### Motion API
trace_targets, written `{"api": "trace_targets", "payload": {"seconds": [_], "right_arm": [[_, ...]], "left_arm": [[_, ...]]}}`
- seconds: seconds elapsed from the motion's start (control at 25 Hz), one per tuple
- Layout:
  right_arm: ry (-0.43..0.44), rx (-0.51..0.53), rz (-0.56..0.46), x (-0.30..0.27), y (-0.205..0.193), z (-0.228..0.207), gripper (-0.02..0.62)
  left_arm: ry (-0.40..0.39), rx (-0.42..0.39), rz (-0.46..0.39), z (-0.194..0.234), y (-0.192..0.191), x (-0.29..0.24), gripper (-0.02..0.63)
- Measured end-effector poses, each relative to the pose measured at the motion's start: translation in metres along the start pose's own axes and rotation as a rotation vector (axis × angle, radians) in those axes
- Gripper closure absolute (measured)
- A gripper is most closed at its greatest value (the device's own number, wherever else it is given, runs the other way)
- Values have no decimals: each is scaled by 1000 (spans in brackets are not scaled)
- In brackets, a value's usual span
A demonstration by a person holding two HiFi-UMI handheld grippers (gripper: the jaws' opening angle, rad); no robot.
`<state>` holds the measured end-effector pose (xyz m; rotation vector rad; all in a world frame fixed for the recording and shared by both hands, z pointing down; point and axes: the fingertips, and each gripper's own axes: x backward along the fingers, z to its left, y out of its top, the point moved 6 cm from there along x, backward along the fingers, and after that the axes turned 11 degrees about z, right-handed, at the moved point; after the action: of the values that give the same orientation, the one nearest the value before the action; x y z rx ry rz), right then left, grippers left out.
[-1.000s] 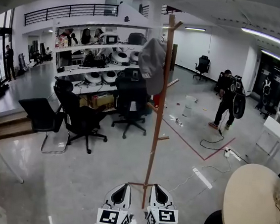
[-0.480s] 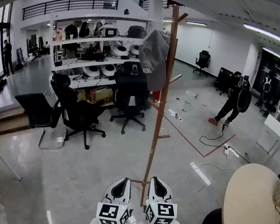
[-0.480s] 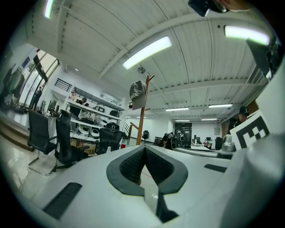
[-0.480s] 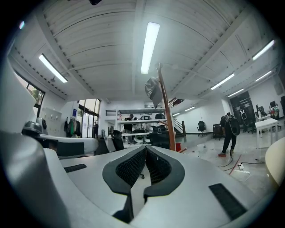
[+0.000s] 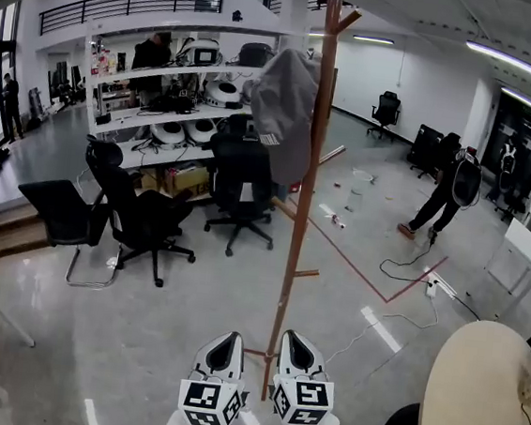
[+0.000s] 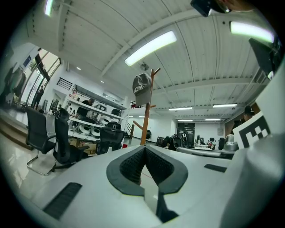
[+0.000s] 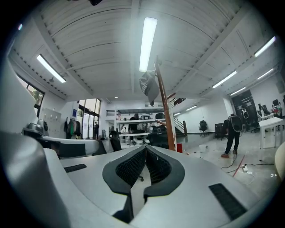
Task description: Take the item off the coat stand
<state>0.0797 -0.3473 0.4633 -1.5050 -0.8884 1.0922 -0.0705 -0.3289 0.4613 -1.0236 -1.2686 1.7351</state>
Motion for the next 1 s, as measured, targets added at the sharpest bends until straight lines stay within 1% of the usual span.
{"api": "trace_targets", "payload": {"seconds": [0.2, 0.52, 0.68, 0.8, 1.0], "right_arm": [[36, 19, -21, -42, 20, -17, 586], [92, 39, -32, -101, 38, -46, 586], [107, 32, -18, -122, 38, -55, 586], [126, 27, -8, -133, 38, -53, 586], [128, 22, -35, -143, 53, -55, 586]], "left_arm": [[29, -8, -27, 10, 20, -40, 618], [79, 4, -46, 25, 35, -100, 618], [87, 4, -42, 26, 38, -118, 618], [91, 1, -25, 29, 38, -125, 618], [95, -1, -13, 39, 42, -134, 618]]}}
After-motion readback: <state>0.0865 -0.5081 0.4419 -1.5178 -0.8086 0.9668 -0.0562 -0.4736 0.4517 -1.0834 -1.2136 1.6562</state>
